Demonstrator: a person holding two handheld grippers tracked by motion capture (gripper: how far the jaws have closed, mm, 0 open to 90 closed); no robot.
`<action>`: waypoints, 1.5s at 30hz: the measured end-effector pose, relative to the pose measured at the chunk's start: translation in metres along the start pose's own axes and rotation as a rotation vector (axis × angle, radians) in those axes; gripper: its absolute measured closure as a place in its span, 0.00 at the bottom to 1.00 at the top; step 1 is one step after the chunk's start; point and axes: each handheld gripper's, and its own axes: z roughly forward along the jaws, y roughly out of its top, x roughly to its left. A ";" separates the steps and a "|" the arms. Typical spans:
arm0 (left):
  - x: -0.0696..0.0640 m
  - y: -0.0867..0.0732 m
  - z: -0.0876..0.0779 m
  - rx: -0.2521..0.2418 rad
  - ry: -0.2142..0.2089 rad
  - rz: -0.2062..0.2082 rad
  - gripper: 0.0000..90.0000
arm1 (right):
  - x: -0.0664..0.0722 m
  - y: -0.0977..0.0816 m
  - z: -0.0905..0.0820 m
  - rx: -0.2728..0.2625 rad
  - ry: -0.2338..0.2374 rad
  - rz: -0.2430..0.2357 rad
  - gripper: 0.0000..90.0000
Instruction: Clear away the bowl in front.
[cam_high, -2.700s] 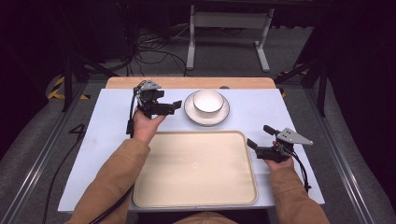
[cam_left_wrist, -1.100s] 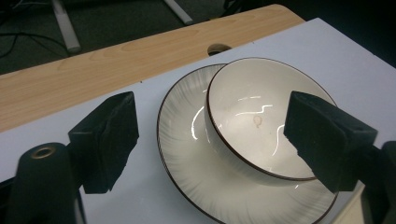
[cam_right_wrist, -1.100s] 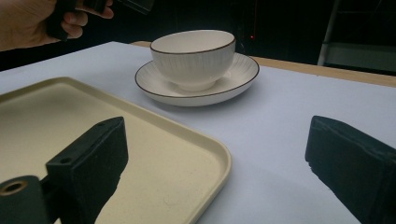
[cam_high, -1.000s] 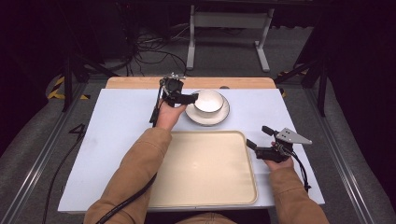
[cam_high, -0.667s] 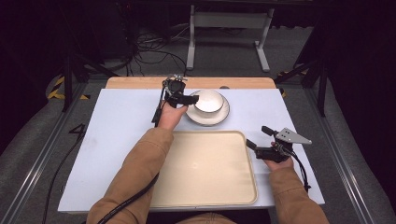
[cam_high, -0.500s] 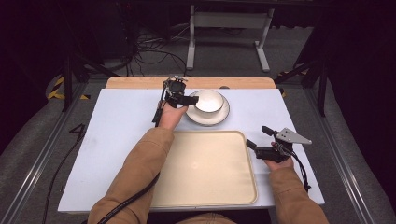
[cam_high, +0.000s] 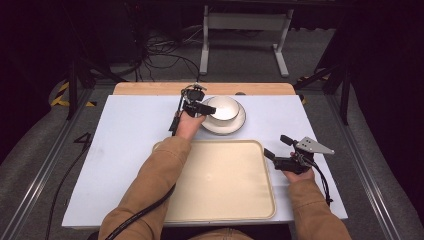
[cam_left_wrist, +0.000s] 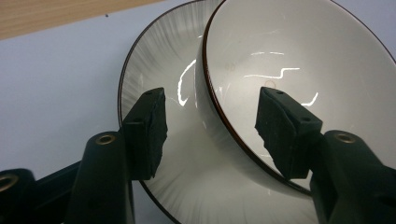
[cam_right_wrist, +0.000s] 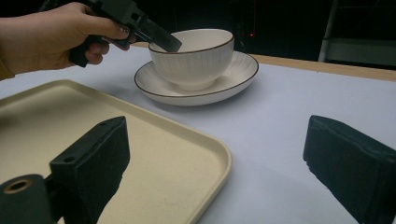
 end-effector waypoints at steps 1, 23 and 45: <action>0.000 0.000 0.000 0.000 0.000 0.000 0.49 | 0.000 0.000 0.000 0.000 0.000 0.000 0.08; -0.006 0.006 0.006 0.017 0.040 -0.092 0.80 | 0.000 0.000 0.001 0.002 0.010 0.010 0.09; -0.012 0.008 0.009 -0.004 0.073 -0.096 0.91 | -0.001 0.000 0.000 -0.006 0.014 0.017 0.10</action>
